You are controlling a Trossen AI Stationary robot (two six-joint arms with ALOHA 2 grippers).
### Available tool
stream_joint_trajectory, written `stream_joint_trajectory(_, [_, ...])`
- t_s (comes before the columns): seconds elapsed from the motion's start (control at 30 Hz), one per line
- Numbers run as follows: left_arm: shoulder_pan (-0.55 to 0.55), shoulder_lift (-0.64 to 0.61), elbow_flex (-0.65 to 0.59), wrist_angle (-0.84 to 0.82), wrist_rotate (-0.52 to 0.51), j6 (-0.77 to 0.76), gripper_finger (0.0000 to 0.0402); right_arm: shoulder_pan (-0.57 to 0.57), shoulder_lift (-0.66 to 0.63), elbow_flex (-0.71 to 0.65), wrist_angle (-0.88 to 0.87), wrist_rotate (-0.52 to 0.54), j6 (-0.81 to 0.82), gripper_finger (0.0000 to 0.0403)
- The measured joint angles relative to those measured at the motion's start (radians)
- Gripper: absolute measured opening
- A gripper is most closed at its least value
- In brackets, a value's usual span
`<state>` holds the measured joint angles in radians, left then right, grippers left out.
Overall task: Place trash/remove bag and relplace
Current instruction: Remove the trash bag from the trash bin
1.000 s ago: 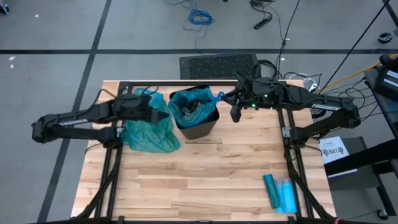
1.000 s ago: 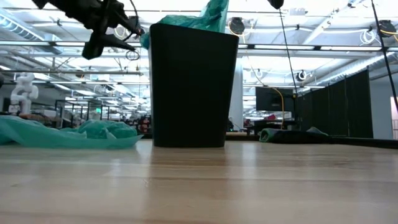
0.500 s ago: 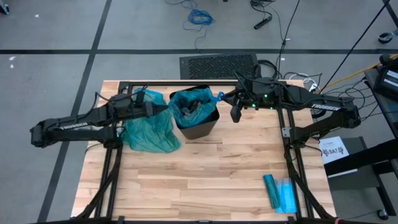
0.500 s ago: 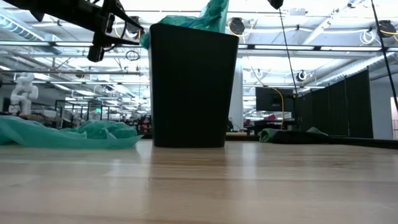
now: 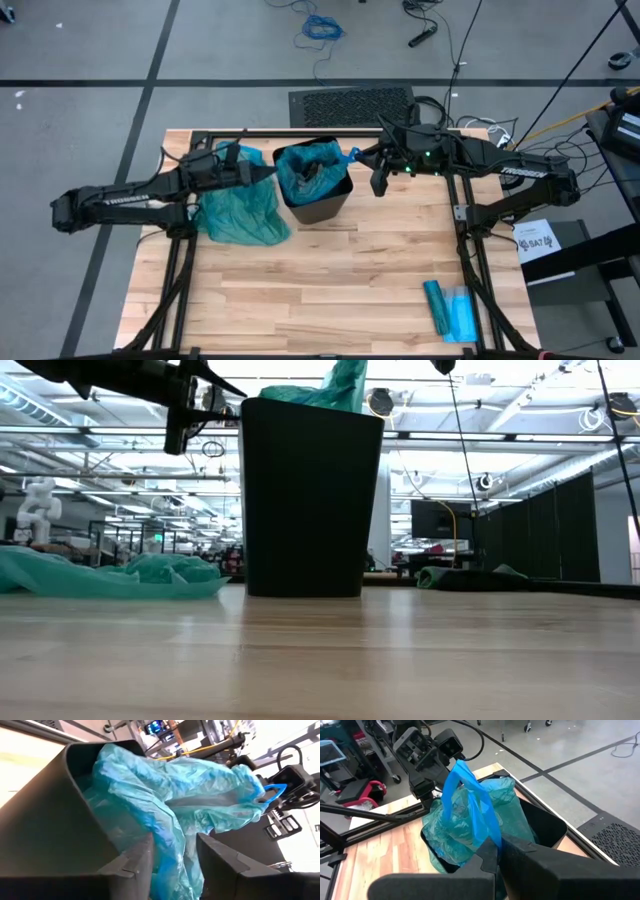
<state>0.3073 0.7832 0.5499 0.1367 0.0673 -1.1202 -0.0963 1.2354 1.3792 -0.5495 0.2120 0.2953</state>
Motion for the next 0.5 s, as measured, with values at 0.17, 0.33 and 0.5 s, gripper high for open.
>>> stream_joint_trajectory(0.17, [0.0,0.002,0.0,0.014,0.0,0.004,0.0064,0.0,0.0,0.0,0.0,0.0,0.005,0.0])
stream_joint_trajectory(0.33, [0.0,0.002,0.0,0.015,0.001,0.008,0.0007,0.0,0.0,0.0,-0.001,0.0,0.007,0.0])
stream_joint_trajectory(0.5, [0.0,0.002,0.0,0.024,0.011,0.008,0.0002,0.0,0.0,0.0,-0.002,0.0,0.039,0.0])
